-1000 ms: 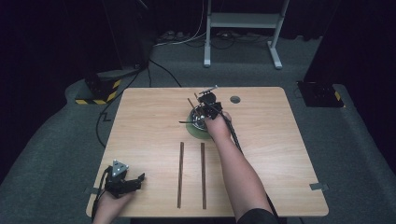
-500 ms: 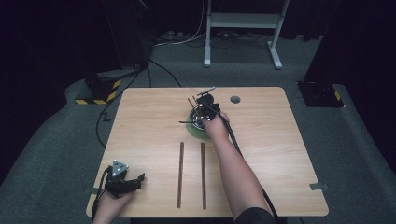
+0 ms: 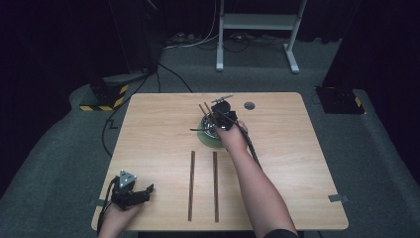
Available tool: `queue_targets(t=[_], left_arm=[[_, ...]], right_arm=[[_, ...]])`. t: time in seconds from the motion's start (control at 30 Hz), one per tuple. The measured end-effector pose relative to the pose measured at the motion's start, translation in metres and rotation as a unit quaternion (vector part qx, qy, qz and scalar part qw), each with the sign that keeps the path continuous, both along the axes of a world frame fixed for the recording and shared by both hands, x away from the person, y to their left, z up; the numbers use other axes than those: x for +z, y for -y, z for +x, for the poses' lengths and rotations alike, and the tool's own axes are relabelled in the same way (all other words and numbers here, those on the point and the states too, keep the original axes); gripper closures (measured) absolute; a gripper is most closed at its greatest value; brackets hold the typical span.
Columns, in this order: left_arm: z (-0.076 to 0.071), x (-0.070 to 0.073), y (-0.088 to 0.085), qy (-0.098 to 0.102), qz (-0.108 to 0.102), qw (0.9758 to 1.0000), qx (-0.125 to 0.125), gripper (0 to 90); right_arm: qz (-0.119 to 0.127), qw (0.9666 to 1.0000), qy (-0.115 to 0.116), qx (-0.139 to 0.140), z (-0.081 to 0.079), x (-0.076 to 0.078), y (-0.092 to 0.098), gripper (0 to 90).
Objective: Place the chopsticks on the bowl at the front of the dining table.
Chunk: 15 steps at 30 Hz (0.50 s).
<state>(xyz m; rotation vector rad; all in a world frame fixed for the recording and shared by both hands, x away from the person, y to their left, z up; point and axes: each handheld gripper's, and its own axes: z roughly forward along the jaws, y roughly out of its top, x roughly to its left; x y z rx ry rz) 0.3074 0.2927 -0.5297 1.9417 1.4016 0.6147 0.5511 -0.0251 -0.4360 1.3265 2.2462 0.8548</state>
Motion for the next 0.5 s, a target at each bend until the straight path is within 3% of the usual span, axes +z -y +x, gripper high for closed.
queue_targets(t=[0.17, 0.23, 0.4, 0.47, 0.5], left_arm=[[0.0, 0.0, 0.001, 0.002, -0.004, 1.0, 0.004, 17.6], [-0.001, 0.0, 0.001, 0.002, -0.006, 1.0, 0.002, 18.7], [-0.003, 0.0, 0.003, 0.009, -0.003, 0.9999, -0.001, 25.2], [-0.005, 0.002, 0.006, 0.013, 0.003, 0.9999, -0.008, 31.3], [-0.005, 0.003, 0.007, 0.016, 0.02, 0.9996, -0.011, 34.2]], right_arm=[[0.006, 0.9996, 0.024, 0.015, -0.035, 0.006, 0.025, 74.7], [0.023, 0.9987, 0.039, 0.025, -0.055, 0.007, 0.043, 74.7], [0.031, 0.9975, 0.053, 0.035, -0.076, -0.001, 0.066, 76.4], [0.038, 0.9968, 0.057, 0.04, -0.085, -0.006, 0.077, 77.0], [0.04, 0.9965, 0.058, 0.044, -0.089, -0.009, 0.082, 78.2]])
